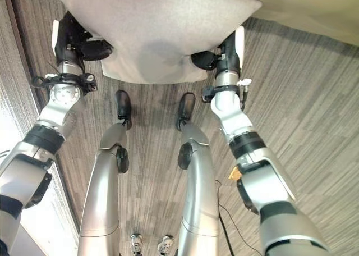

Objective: Pick up all the scattered cushions and arrange them neatly on the sofa.

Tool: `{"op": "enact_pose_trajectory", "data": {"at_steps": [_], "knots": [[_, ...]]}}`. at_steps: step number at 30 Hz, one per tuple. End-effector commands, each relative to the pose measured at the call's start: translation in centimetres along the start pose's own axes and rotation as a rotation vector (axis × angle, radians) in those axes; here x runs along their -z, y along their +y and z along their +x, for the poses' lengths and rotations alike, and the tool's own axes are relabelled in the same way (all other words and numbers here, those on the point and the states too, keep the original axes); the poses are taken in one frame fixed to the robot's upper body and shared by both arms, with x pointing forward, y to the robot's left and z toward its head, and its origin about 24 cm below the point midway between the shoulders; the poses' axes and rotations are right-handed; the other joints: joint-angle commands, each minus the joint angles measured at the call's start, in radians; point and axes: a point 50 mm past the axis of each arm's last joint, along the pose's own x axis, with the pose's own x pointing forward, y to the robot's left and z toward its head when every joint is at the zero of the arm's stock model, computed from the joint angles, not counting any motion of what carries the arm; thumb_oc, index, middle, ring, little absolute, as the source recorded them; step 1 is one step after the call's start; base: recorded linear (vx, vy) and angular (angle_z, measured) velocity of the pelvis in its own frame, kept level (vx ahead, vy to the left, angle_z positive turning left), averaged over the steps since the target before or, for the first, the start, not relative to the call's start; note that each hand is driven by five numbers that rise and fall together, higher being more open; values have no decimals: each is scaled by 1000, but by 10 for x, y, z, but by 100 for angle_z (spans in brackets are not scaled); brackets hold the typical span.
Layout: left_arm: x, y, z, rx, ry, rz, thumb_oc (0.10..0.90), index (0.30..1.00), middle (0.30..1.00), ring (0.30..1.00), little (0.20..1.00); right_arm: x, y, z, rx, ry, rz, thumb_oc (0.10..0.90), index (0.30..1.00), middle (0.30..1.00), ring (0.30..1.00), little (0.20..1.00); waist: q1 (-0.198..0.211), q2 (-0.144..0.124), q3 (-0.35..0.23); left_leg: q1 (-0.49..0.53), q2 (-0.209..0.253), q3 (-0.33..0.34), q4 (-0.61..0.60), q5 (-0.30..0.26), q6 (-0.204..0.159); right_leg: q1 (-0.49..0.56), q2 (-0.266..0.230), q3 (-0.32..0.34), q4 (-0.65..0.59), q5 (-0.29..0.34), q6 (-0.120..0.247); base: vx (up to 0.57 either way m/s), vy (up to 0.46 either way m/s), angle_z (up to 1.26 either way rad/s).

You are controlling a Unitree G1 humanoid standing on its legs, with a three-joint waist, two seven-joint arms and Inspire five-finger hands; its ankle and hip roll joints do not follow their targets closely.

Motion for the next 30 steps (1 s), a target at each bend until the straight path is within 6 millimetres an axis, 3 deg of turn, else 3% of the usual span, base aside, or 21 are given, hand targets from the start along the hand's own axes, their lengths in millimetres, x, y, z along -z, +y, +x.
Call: {"op": "enact_pose_trajectory", "data": {"at_steps": [1,7,9,12,13,14,15,19,22,24,26,27,30], "knots": [[-58,-65,-23,224,-322,-305,400,300,300,300,300,-121,64,-19,-240,-524,279,400,300,300,300,300,-31,44,-81,53,-4,-9,12,-109,11,120,50,11,-118,-14,107,-46,-14,-2],[-50,-68,-44,250,-320,-376,400,300,300,300,300,-107,50,-32,-210,-499,404,400,300,300,300,300,-36,44,-98,154,-1,-6,-97,-79,4,210,50,-10,-193,1,112,-53,3,1],[-41,-69,-56,274,-306,-388,400,300,300,300,300,-96,42,-41,-196,-485,445,400,300,300,300,300,-38,47,-111,230,3,-10,-157,-62,-4,278,44,-21,-237,7,112,-62,-8,4],[-34,-69,-64,292,-296,-379,400,300,300,300,300,-87,38,-47,-185,-472,452,400,300,300,300,300,-39,47,-116,293,4,-13,-207,-49,-12,336,42,-28,-278,13,114,-62,3,5],[-31,-70,-69,304,-289,-372,400,300,300,300,300,-83,36,-52,-181,-463,466,400,300,300,300,300,-39,48,-116,314,4,-11,-241,-7,-9,358,37,-35,-312,51,106,-38,-1,5],[-28,-71,-73,316,-284,-368,400,300,300,300,300,-79,34,-56,-179,-456,472,400,300,300,300,300,-39,48,-126,356,8,-17,-258,-36,-16,393,37,-36,-319,21,113,-93,0,7],[-26,-71,-78,328,-282,-367,400,300,300,300,300,-77,32,-61,-177,-459,475,400,300,300,300,300,-39,46,-122,385,7,-16,-287,1,-15,421,30,-45,-352,56,107,0,0,0],[-18,-74,-91,358,-261,-378,400,300,300,300,300,-66,29,-76,-179,-439,482,400,300,300,300,300,-41,43,-132,488,8,-23,-349,15,-26,521,23,-56,-412,62,108,-30,-8,1],[-3,-75,-108,383,-204,-413,400,300,300,300,300,-48,30,-99,-210,-388,455,400,300,300,300,300,-42,35,-145,668,6,-31,-422,23,-36,688,16,-84,-479,64,109,-30,-40,5],[1,-75,-113,388,-183,-424,400,300,300,300,300,-43,30,-104,-220,-365,449,400,300,300,300,300,-43,31,-149,714,8,-35,-437,27,-39,737,14,-92,-498,64,109,22,-36,6],[17,-72,-129,402,-121,-436,400,300,300,300,300,-25,29,-124,-250,-296,419,400,300,300,300,300,-44,19,-168,860,11,-38,-489,29,-42,881,22,-110,-553,66,110,54,-42,4],[17,-72,-129,402,-121,-436,400,300,300,300,300,-25,29,-124,-250,-296,419,400,300,300,300,300,-44,19,-167,861,11,-38,-490,29,-42,882,22,-110,-554,66,110,81,-38,-3],[36,-63,-150,409,-42,-411,400,300,300,300,300,-4,24,-146,-284,-210,369,400,300,300,300,300,-47,7,-200,1065,26,-24,-566,30,-46,1084,38,-124,-627,64,116,93,-38,-8]]}}
